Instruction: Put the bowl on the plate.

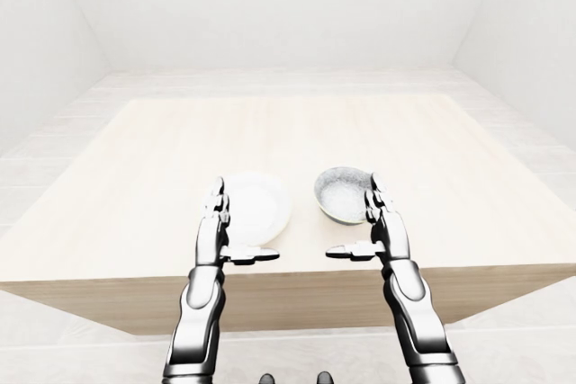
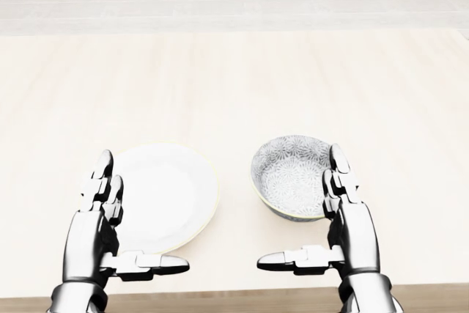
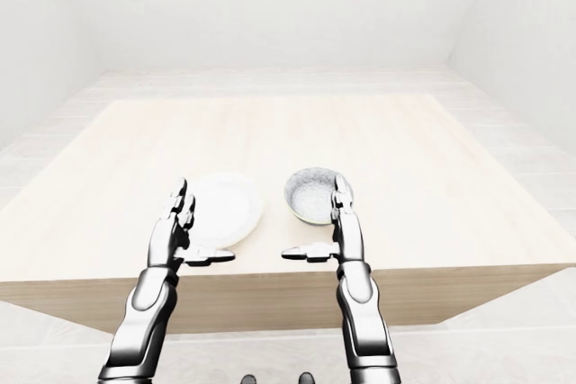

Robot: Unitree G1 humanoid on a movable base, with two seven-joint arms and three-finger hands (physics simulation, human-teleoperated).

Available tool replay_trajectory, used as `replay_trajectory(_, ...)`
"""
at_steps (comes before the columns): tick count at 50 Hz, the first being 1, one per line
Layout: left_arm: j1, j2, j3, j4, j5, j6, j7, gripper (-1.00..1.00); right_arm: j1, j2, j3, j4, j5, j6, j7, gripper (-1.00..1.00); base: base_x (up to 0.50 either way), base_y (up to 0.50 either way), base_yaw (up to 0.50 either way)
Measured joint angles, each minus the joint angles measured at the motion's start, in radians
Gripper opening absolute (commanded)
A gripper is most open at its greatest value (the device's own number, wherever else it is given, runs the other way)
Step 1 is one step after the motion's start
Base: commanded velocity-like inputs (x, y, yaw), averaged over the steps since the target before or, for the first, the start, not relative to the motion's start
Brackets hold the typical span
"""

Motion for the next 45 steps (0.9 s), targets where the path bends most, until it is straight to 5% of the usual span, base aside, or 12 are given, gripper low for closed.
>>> replay_trajectory(14,0.035,0.002,0.016,-0.079,-0.012,0.031,-0.02,1.0,0.054,-0.01,-0.006,-0.102,-0.03,0.012,0.001,1.0,0.0,0.19,0.0)
replay_trajectory(45,-0.013,0.024,0.059,-0.018,-0.025,0.021,-0.016,1.0,0.073,-0.002,-0.011,-0.143,-0.035,0.01,0.016,1.0,0.0,0.17,0.0)
